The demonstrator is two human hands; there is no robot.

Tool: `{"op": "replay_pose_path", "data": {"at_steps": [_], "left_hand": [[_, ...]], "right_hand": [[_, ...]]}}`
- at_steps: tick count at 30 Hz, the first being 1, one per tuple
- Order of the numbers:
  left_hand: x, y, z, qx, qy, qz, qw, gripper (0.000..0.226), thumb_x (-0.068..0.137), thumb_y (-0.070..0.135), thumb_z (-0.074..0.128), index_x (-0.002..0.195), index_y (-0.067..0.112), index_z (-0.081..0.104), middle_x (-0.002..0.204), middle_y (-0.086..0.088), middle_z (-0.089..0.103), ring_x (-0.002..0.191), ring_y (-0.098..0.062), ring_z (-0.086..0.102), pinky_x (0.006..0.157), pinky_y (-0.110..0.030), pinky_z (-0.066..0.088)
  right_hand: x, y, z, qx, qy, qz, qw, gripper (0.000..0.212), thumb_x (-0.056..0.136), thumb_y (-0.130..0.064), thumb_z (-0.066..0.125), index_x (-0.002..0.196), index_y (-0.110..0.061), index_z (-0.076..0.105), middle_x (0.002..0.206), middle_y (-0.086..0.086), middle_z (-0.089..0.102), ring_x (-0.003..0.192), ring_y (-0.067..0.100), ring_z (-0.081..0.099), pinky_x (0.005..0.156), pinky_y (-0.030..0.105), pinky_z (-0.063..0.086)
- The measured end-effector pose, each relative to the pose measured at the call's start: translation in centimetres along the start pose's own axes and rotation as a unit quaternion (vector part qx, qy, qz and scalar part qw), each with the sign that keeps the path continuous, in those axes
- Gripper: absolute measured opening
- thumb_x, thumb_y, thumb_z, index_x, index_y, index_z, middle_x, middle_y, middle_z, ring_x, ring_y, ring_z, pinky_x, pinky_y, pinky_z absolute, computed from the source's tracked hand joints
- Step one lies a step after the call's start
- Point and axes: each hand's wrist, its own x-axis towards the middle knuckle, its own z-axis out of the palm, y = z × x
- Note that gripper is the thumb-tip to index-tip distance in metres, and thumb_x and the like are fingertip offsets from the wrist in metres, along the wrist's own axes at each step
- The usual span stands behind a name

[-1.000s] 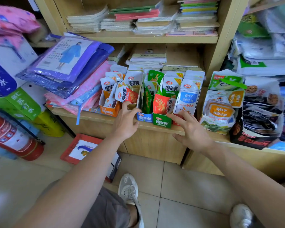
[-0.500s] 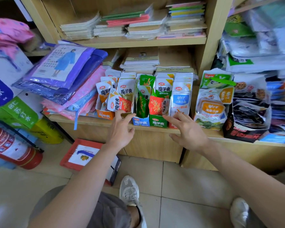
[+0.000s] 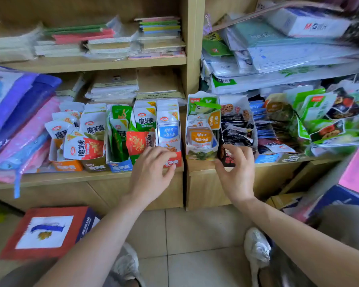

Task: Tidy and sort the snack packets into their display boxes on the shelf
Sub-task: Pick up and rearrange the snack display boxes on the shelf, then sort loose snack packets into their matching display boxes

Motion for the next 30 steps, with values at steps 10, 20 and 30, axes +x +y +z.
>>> {"op": "replay_pose_path", "data": {"at_steps": [10, 20, 30], "left_hand": [[3.1, 2.7, 6.0, 0.141, -0.085, 0.005, 0.986, 0.048, 0.091, 0.039, 0.069, 0.136, 0.026, 0.06, 0.133, 0.003, 0.061, 0.123, -0.027, 0.052, 0.098, -0.043, 0.043], [4.1, 3.6, 7.1, 0.092, -0.042, -0.019, 0.995, 0.023, 0.09, 0.024, 0.071, 0.112, 0.024, 0.072, 0.105, 0.005, 0.069, 0.101, -0.025, 0.054, 0.084, -0.041, 0.048], [2.8, 2.8, 2.6, -0.01, 0.004, -0.074, 0.997, 0.022, 0.085, 0.018, 0.076, 0.107, 0.021, 0.075, 0.104, 0.008, 0.068, 0.098, -0.018, 0.063, 0.088, -0.036, 0.048]], "right_hand": [[3.1, 6.4, -3.5, -0.087, -0.091, 0.082, 0.989, 0.036, 0.088, -0.033, 0.074, 0.123, -0.026, 0.068, 0.146, -0.002, 0.049, 0.125, 0.032, 0.045, 0.1, 0.035, 0.036], [6.7, 6.6, -5.2, -0.064, -0.173, 0.06, 0.981, 0.022, 0.089, -0.017, 0.074, 0.111, -0.018, 0.075, 0.146, 0.004, 0.053, 0.117, 0.02, 0.063, 0.087, 0.02, 0.042], [5.7, 1.3, -6.7, -0.047, -0.09, -0.064, 0.993, 0.019, 0.086, -0.019, 0.076, 0.105, -0.016, 0.075, 0.091, -0.005, 0.071, 0.066, 0.008, 0.064, 0.063, 0.028, 0.057]]}}
